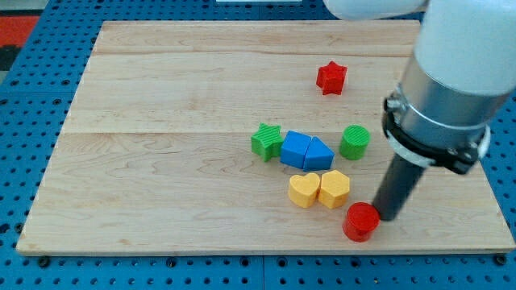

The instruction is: Push the red circle into the group of blocks

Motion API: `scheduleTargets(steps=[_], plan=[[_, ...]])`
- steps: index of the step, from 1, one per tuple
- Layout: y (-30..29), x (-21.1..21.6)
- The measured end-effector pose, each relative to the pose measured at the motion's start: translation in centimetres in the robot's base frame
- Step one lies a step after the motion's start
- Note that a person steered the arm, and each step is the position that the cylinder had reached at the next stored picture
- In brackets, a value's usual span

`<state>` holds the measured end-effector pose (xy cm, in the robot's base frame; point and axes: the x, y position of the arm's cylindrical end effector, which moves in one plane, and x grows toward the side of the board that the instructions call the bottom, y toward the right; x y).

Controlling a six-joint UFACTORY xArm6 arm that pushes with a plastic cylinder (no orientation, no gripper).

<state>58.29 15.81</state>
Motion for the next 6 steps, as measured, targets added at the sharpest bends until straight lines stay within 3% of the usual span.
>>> scheduleTargets(steps=[1,2,3,5,6], plan=[[5.9,1.9],[-1.8,3.4],[-5.7,1.8],[-6.2,-3.2],[-7.3,-2.3]])
